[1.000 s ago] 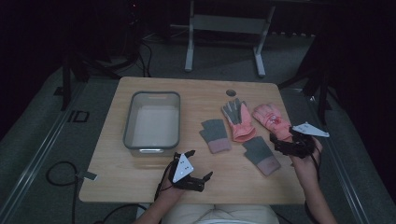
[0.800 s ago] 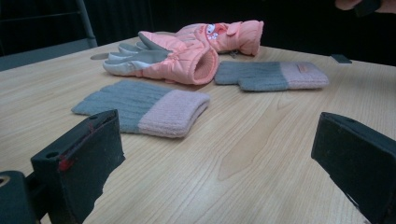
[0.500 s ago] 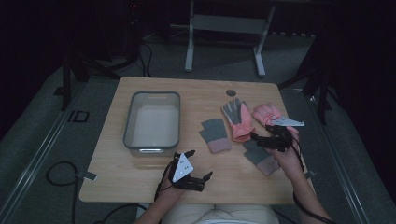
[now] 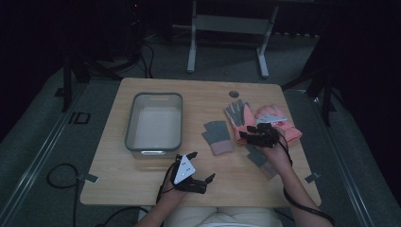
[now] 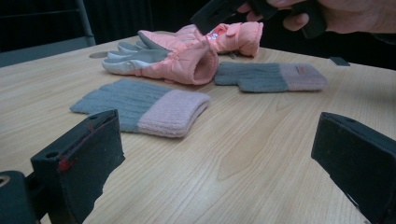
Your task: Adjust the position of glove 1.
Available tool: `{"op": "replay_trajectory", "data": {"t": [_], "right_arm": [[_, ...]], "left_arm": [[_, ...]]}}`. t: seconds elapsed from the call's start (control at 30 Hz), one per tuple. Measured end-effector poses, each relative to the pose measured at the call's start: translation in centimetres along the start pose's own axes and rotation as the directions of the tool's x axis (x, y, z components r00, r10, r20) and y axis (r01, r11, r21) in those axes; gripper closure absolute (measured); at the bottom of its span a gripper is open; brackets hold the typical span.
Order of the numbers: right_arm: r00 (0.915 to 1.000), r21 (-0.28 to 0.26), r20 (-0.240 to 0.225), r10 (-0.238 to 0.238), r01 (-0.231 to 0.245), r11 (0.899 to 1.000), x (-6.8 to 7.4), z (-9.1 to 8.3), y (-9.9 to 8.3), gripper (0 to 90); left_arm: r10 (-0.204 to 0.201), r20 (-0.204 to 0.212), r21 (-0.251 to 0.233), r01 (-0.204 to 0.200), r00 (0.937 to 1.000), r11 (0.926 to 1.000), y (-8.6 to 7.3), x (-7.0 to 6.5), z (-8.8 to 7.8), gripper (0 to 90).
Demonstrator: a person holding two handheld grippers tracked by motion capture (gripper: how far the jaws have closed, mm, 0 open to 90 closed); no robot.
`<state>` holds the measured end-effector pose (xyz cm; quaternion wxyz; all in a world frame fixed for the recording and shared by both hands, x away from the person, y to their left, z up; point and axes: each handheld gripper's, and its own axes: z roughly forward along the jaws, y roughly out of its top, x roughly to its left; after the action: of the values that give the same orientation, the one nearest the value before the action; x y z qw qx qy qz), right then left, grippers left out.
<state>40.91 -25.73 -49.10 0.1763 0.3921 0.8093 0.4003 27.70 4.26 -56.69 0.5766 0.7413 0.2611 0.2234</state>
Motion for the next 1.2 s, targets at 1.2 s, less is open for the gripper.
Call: {"op": "replay_trajectory", "data": {"t": [1.2], "right_arm": [[0.9989,0.243,-0.009,-0.045,0.046,0.969,4.0,11.1,2.2,83.3]], "left_arm": [[-0.005,0.0,-0.007,0.005,1.0,1.0,0.0,0.0,-0.1,1.4]]}}
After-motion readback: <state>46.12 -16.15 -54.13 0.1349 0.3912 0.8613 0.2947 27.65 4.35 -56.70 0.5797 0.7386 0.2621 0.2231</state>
